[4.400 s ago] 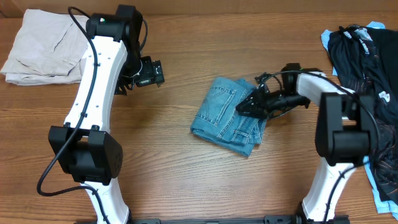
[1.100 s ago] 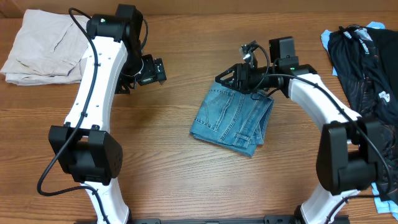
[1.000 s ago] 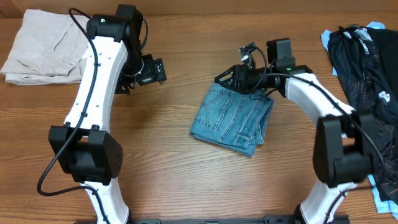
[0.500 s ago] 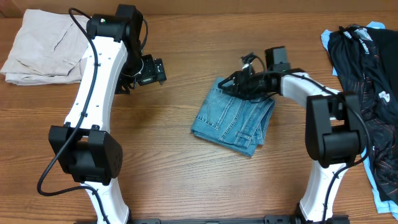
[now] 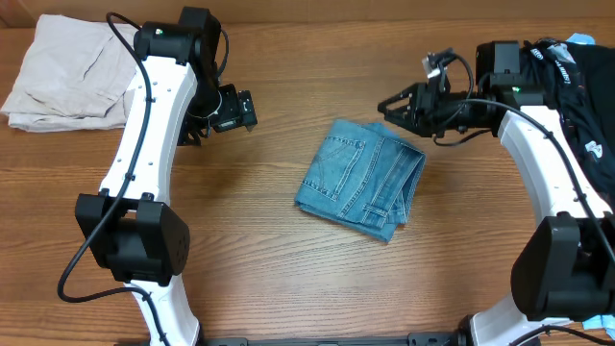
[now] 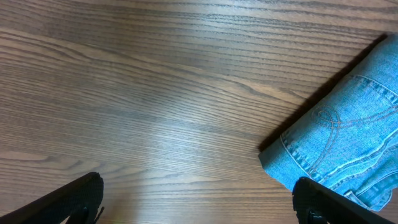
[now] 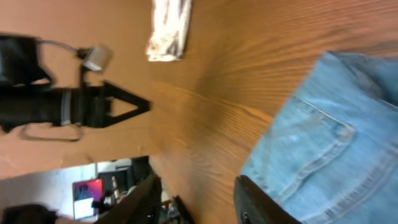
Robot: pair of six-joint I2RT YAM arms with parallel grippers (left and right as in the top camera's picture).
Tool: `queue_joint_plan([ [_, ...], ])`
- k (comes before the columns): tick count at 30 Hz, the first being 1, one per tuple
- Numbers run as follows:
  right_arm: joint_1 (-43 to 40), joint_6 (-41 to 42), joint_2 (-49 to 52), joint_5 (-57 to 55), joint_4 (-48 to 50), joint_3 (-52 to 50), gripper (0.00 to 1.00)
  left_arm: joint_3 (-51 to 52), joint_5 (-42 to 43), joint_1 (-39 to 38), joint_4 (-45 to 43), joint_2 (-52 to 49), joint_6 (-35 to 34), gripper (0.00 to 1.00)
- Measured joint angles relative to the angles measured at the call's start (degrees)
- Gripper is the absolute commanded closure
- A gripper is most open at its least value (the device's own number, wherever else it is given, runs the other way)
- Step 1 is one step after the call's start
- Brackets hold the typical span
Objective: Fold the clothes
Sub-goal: 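Lift the right gripper away to the upper right, then bring the right gripper to the jeans' right side and left gripper to its left edge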
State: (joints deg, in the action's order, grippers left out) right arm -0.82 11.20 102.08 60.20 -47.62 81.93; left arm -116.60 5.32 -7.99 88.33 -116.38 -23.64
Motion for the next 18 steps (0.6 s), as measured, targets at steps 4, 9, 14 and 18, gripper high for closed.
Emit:
queue_joint_plan([
  [4, -0.24, -2.08, 1.4, -3.39, 3.89, -5.51, 0.61, 0.0, 0.0, 0.0, -0.02, 0.0, 0.0, 0.0],
  [9, -0.28, -3.08, 4.59, -5.66, 14.49, -14.01, 0.6, 0.0, 0.0, 0.0, 0.04, 0.0, -0.02, 0.0],
  [14, -0.48, -3.65, 12.11, -5.84, 21.2, -18.6, 0.6, 0.0, 0.0, 0.0, 0.55, 0.0, 0.0, 0.0],
  [18, -1.75, -3.76, 14.69, -1.77, 22.51, -18.64, 0.6, 0.0, 0.0, 0.0, 1.05, 0.0, 0.0, 0.0],
])
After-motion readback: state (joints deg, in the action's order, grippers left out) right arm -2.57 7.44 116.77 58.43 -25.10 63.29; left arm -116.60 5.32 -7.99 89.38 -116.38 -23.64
